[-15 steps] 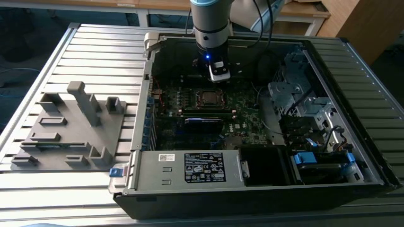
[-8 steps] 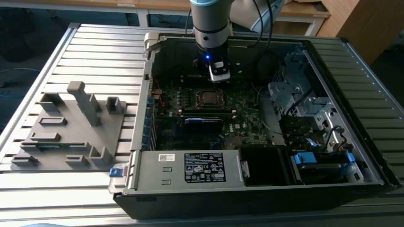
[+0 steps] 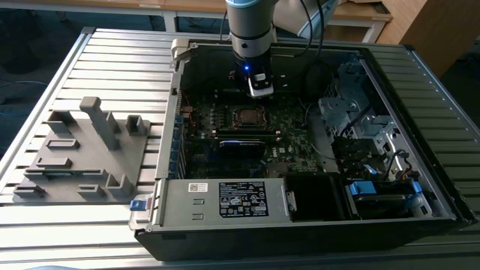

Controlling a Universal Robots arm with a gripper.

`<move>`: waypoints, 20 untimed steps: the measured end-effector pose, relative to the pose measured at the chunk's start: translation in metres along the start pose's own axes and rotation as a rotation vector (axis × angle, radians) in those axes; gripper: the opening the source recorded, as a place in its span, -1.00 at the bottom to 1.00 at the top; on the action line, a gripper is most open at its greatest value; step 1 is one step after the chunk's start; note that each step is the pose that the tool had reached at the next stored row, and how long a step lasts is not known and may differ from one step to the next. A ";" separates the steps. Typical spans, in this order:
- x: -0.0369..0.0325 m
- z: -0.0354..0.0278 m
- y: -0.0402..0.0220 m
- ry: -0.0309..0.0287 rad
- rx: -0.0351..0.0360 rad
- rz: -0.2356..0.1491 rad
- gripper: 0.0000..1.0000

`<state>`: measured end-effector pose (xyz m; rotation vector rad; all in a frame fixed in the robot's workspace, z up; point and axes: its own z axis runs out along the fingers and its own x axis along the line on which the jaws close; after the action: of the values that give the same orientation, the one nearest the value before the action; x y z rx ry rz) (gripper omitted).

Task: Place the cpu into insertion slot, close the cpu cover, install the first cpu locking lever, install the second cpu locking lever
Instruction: 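Install the first cpu locking lever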

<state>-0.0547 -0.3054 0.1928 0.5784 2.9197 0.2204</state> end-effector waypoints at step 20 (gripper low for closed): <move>-0.0003 -0.0076 0.0011 -0.0240 -0.0104 -0.003 -0.80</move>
<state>-0.0554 -0.3053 0.2005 0.5710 2.8944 0.2265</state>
